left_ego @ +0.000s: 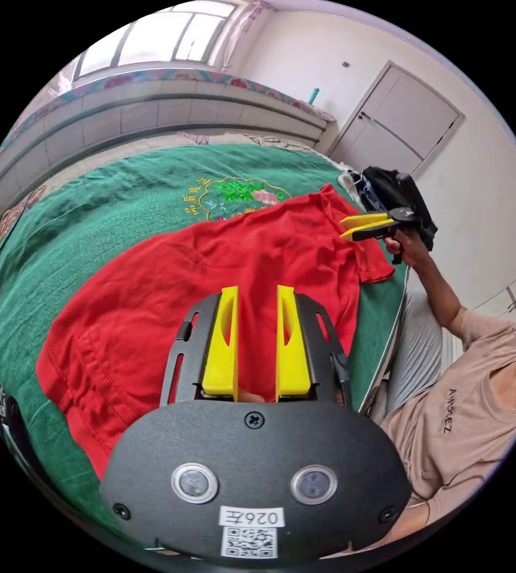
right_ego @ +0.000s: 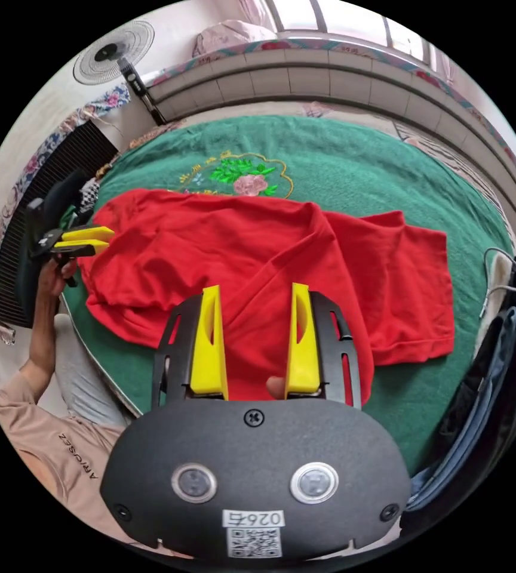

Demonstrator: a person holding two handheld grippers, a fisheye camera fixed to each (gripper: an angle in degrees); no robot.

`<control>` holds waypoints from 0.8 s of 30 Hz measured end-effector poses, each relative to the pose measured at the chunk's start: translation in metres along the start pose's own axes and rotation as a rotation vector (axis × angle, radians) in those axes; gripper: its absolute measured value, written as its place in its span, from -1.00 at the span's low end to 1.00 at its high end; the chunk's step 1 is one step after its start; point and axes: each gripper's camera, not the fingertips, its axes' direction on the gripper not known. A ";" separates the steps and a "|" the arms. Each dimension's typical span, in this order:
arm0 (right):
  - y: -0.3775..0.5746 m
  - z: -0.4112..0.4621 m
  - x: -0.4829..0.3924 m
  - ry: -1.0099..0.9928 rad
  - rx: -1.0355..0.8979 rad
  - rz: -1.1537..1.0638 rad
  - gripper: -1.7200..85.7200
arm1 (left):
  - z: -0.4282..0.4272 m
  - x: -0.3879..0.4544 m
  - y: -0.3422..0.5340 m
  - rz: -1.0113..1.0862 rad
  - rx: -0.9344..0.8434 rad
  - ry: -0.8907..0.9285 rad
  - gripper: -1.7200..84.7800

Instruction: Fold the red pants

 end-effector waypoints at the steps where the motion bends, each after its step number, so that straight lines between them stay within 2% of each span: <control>1: -0.005 0.016 -0.001 0.031 -0.044 -0.004 -0.72 | 0.007 0.008 -0.005 0.026 -0.036 -0.034 -0.73; 4: -0.006 0.028 -0.009 0.199 -0.067 -0.052 -0.86 | 0.037 0.027 -0.016 0.072 -0.198 -0.195 -0.78; 7: 0.004 0.030 -0.008 0.220 -0.043 -0.071 -0.97 | 0.033 0.049 -0.019 0.149 -0.206 -0.308 -0.90; 12: 0.028 0.016 0.007 0.265 0.067 -0.041 -0.99 | 0.001 0.059 -0.012 0.126 -0.103 -0.276 -0.96; 15: 0.051 -0.004 0.018 0.285 0.198 -0.012 -0.99 | -0.027 0.063 -0.001 0.089 0.010 -0.221 -0.97; 21: 0.115 -0.054 0.041 0.144 0.536 0.008 -0.99 | -0.042 0.079 0.012 0.055 0.070 -0.126 -0.96; 24: 0.145 -0.075 0.055 -0.098 0.689 -0.032 -0.99 | -0.045 0.095 0.016 0.050 0.074 -0.113 -0.95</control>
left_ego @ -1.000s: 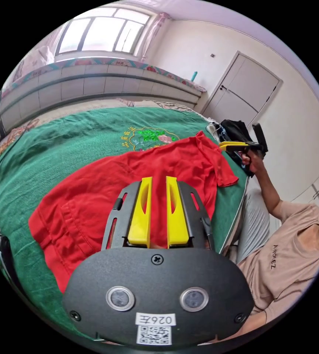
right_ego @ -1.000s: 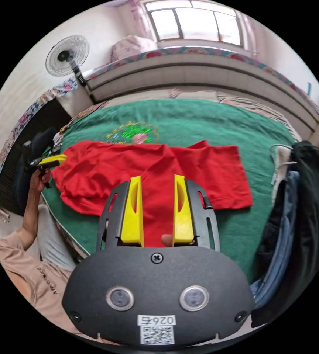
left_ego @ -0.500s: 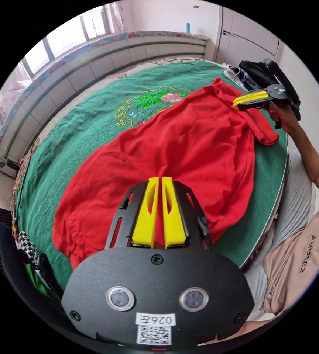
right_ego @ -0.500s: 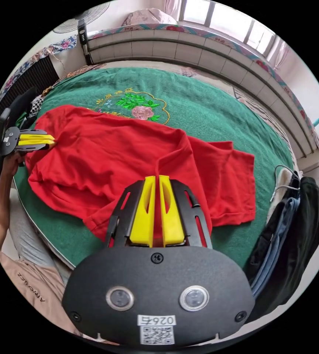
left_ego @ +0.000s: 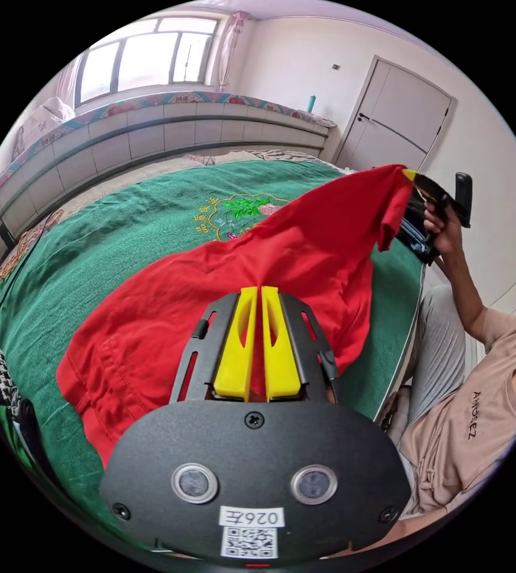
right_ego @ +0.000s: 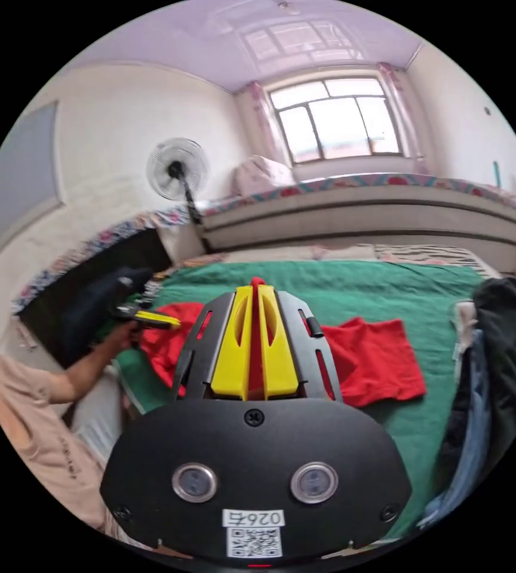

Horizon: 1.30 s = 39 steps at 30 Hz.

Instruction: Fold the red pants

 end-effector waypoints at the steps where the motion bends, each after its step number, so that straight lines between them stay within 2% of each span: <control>1: 0.002 -0.009 0.005 -0.150 0.034 -0.004 -0.99 | -0.002 0.007 0.001 -0.010 0.008 0.000 -0.94; 5: 0.004 -0.024 0.011 -0.716 0.082 -0.070 -0.98 | -0.020 0.040 0.004 -0.047 0.097 -0.055 -0.80; 8: 0.008 -0.043 -0.005 -0.880 0.107 -0.169 -0.98 | -0.035 0.074 -0.001 -0.044 0.151 -0.171 -0.64; 12: 0.012 -0.075 -0.048 -0.903 0.051 -0.388 -0.99 | -0.052 0.134 -0.008 0.049 0.239 -0.337 -0.51; 14: 0.017 -0.097 -0.083 -0.877 -0.005 -0.537 -0.99 | -0.058 0.181 -0.017 0.144 0.285 -0.449 -0.49; 16: 0.023 -0.112 -0.110 -0.858 -0.048 -0.635 -1.00 | -0.047 0.216 -0.026 0.248 0.247 -0.495 -0.62; 17: 0.027 -0.122 -0.127 -0.831 -0.076 -0.693 -1.00 | -0.029 0.239 -0.033 0.318 0.152 -0.531 -0.82; 18: 0.029 -0.126 -0.135 -0.812 -0.092 -0.721 -1.00 | -0.016 0.250 -0.037 0.353 0.079 -0.559 -0.92; 20: 0.033 -0.138 -0.158 -0.683 -0.174 -0.785 -1.00 | 0.038 0.291 -0.044 0.520 -0.233 -0.622 -0.95; 21: 0.033 -0.139 -0.161 -0.632 -0.204 -0.788 -1.00 | 0.046 0.300 -0.045 0.542 -0.280 -0.628 -0.95; 23: 0.031 -0.133 -0.161 -0.442 -0.328 -0.728 -1.00 | 0.052 0.337 -0.042 0.619 -0.319 -0.671 -0.96; 24: 0.031 -0.131 -0.158 -0.409 -0.346 -0.702 -1.00 | 0.049 0.344 -0.041 0.625 -0.320 -0.670 -0.97; 27: 0.023 -0.117 -0.130 -0.178 -0.421 -0.495 -1.00 | 0.028 0.376 -0.032 0.630 -0.316 -0.612 -0.97; 29: 0.019 -0.092 -0.099 0.059 -0.503 -0.282 -1.00 | 0.015 0.405 -0.012 0.669 -0.309 -0.565 -0.97; 32: 0.017 -0.047 -0.073 0.110 -0.629 -0.066 -1.00 | 0.008 0.446 0.016 0.749 -0.311 -0.529 -0.97; 39: 0.003 0.044 -0.103 0.194 -0.801 0.053 -0.99 | 0.039 0.479 0.079 0.755 -0.362 -0.592 -0.98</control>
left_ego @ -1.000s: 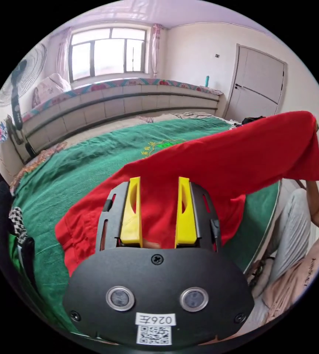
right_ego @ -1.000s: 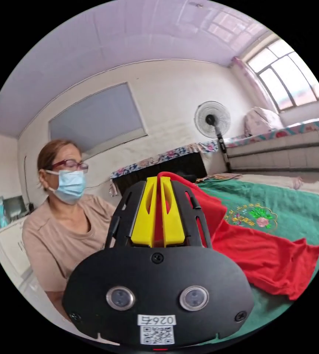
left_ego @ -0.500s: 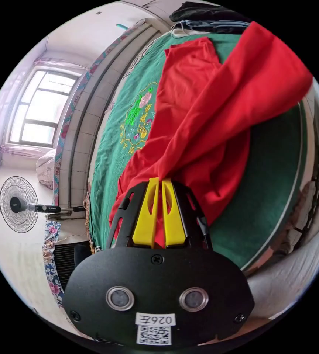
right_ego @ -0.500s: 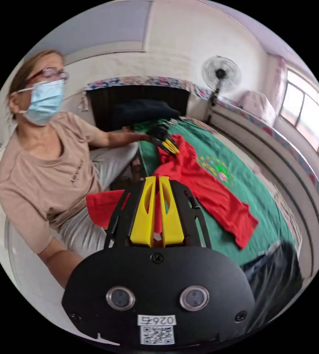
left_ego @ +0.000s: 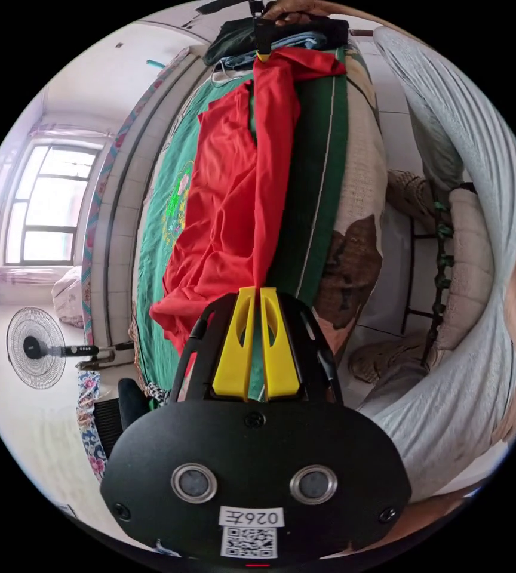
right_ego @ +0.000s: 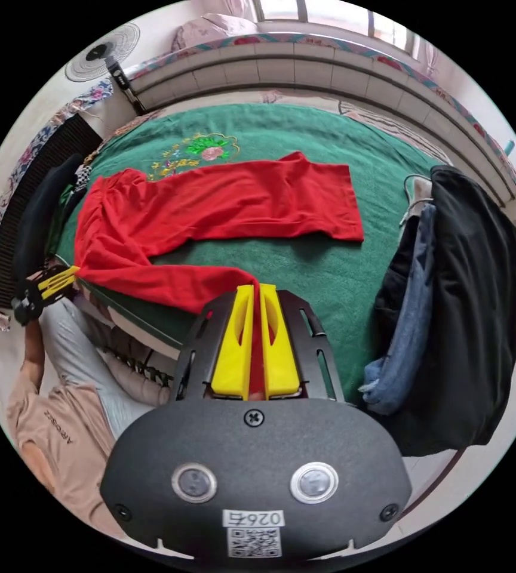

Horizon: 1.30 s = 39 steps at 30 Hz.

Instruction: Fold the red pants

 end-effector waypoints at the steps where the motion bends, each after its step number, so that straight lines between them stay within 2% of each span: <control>1: -0.013 0.016 -0.012 0.006 -0.019 0.015 -0.99 | 0.010 0.009 0.005 -0.015 -0.024 0.010 -0.98; 3: -0.036 0.052 -0.031 0.030 -0.124 0.029 -0.99 | 0.025 0.022 0.015 -0.040 -0.062 0.051 -0.98; 4: -0.052 0.073 -0.047 0.087 -0.228 0.019 -0.99 | 0.033 0.031 0.023 -0.061 -0.066 0.082 -0.98; 6: -0.068 0.076 -0.077 0.205 -0.280 0.000 -0.99 | 0.037 0.041 0.040 -0.124 -0.038 0.100 -0.98; 9: -0.075 0.075 -0.137 0.418 -0.406 -0.106 -0.99 | 0.029 0.045 0.083 -0.304 0.094 0.120 -0.98; 12: -0.060 0.090 -0.185 0.604 -0.462 -0.264 -1.00 | 0.014 0.031 0.147 -0.508 0.377 0.289 -0.98; 14: -0.041 0.107 -0.195 0.687 -0.460 -0.374 -1.00 | -0.002 0.016 0.214 -0.653 0.747 0.416 -0.98; 15: -0.038 0.109 -0.193 0.697 -0.452 -0.384 -0.99 | -0.006 0.013 0.233 -0.685 0.854 0.434 -0.98; 17: -0.030 0.098 -0.165 0.615 -0.371 -0.296 -0.99 | -0.010 0.005 0.305 -0.786 1.258 0.427 -0.98; 19: -0.024 0.082 -0.135 0.460 -0.294 -0.201 -0.99 | 0.000 0.001 0.345 -0.874 1.418 0.346 -0.98; 20: -0.018 0.065 -0.114 0.359 -0.194 -0.129 -0.99 | 0.010 -0.004 0.361 -0.909 1.438 0.276 -0.98; 21: -0.013 0.055 -0.104 0.310 -0.124 -0.097 -0.99 | 0.016 -0.008 0.367 -0.921 1.423 0.243 -0.98; 23: 0.023 0.016 -0.068 0.111 0.214 -0.009 -0.99 | 0.055 -0.030 0.378 -0.978 1.293 0.131 -0.98; 24: 0.034 0.008 -0.060 0.062 0.304 0.005 -0.98 | 0.068 -0.038 0.379 -0.993 1.251 0.118 -0.98; 25: 0.059 -0.003 -0.042 -0.025 0.477 0.050 -0.98 | 0.098 -0.056 0.381 -1.027 1.168 0.115 -0.98; 26: 0.085 -0.007 -0.023 -0.146 0.625 0.069 -0.98 | 0.132 -0.075 0.382 -1.052 1.087 0.136 -0.98; 27: 0.097 -0.005 -0.012 -0.220 0.685 0.070 -0.98 | 0.151 -0.085 0.383 -1.071 1.050 0.158 -0.98; 29: 0.137 0.012 0.030 -0.505 0.892 0.039 -0.98 | 0.227 -0.114 0.385 -1.141 0.936 0.250 -0.98; 31: 0.162 0.028 0.055 -0.612 1.031 0.062 -0.98 | 0.285 -0.130 0.383 -1.223 0.841 0.311 -0.98; 33: 0.178 0.041 0.066 -0.553 1.107 0.144 -0.97 | 0.339 -0.140 0.374 -1.268 0.684 0.316 -0.97; 35: 0.173 0.053 0.067 -0.381 1.057 0.209 -0.95 | 0.402 -0.146 0.355 -1.276 0.435 0.252 -0.91; 37: 0.157 0.067 0.067 -0.335 1.010 0.209 -0.93 | 0.439 -0.145 0.346 -1.283 0.335 0.250 -0.81; 39: 0.133 0.083 0.072 -0.306 0.979 0.229 -0.93 | 0.472 -0.146 0.340 -1.297 0.316 0.342 -0.75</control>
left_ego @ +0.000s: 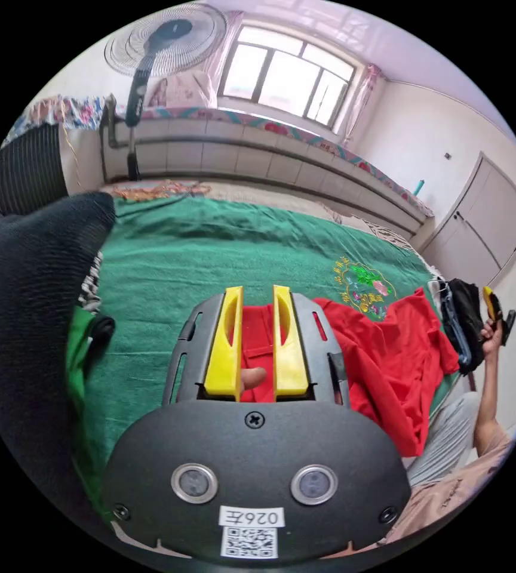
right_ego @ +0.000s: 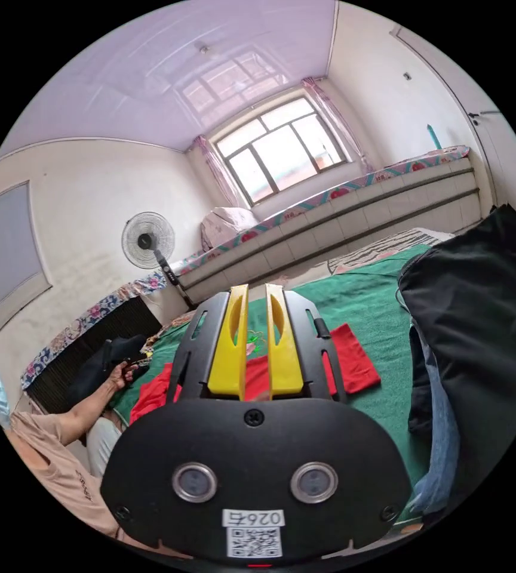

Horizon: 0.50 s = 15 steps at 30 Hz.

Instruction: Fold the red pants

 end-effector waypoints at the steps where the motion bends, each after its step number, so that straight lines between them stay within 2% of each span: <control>1: -0.005 0.022 0.009 0.032 -0.015 0.014 -0.92 | 0.018 -0.006 -0.002 -0.036 -0.030 0.041 -0.72; 4: -0.023 0.084 0.035 0.093 -0.111 0.036 -0.94 | 0.050 -0.016 -0.002 -0.126 -0.046 0.057 -0.71; 8: -0.038 0.165 0.072 0.185 -0.274 0.051 -0.92 | 0.084 -0.016 0.001 -0.137 -0.077 -0.172 -0.66; 11: -0.036 0.212 0.103 0.299 -0.376 0.077 -0.89 | 0.128 -0.012 0.000 -0.111 -0.198 -0.158 -0.58; 15: -0.024 0.255 0.139 0.417 -0.468 0.074 -0.83 | 0.150 0.006 -0.012 -0.069 -0.240 -0.216 -0.60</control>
